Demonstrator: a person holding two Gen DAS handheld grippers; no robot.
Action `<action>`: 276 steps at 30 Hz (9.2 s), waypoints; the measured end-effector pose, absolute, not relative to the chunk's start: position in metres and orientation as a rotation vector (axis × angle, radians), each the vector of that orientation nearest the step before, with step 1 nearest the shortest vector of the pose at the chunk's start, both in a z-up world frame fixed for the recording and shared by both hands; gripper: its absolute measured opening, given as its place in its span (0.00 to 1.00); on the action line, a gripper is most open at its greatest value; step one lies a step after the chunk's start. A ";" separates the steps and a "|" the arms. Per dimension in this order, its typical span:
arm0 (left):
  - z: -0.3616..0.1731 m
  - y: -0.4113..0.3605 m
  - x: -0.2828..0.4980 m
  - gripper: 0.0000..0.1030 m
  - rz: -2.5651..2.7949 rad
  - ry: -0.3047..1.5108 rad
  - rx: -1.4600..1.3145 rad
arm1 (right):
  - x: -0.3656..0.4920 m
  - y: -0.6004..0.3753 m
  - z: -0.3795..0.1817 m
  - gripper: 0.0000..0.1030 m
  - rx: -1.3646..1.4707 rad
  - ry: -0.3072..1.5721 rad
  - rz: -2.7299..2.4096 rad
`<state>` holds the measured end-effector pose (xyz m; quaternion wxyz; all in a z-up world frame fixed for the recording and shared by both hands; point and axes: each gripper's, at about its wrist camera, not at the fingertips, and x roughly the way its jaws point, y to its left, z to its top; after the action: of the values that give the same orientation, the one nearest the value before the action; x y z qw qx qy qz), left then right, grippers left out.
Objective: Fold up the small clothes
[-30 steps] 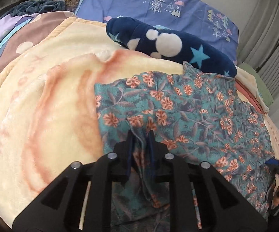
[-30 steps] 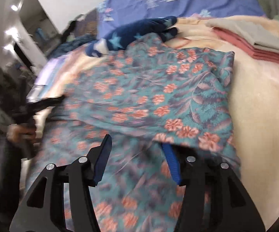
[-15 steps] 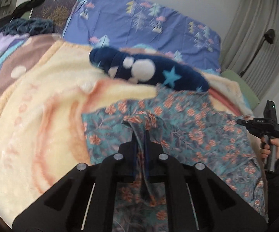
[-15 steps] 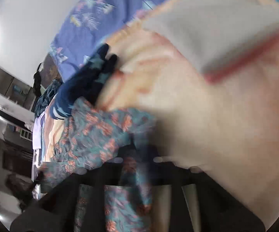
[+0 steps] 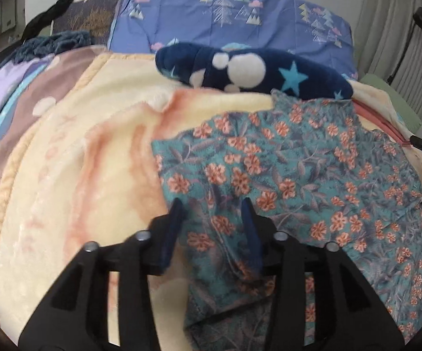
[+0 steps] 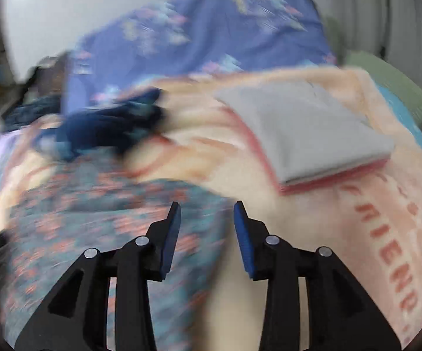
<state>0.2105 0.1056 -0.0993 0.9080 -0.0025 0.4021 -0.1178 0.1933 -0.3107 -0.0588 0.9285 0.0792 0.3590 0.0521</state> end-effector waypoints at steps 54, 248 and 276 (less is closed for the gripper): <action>-0.126 0.132 -0.093 0.30 -0.633 0.924 -0.106 | -0.089 -0.343 -0.143 0.45 0.428 0.867 0.427; -0.028 0.143 0.223 0.05 -0.412 0.628 -0.075 | 0.205 -0.354 -0.026 0.06 0.285 0.677 0.347; -0.055 0.071 0.125 0.66 -0.503 0.713 0.099 | 0.138 -0.391 -0.100 0.36 0.300 0.881 0.193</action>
<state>0.1249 0.0715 -0.0550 0.9050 0.0480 0.3453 -0.2437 0.1375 -0.3914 -0.0997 0.8892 0.1446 0.4239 0.0930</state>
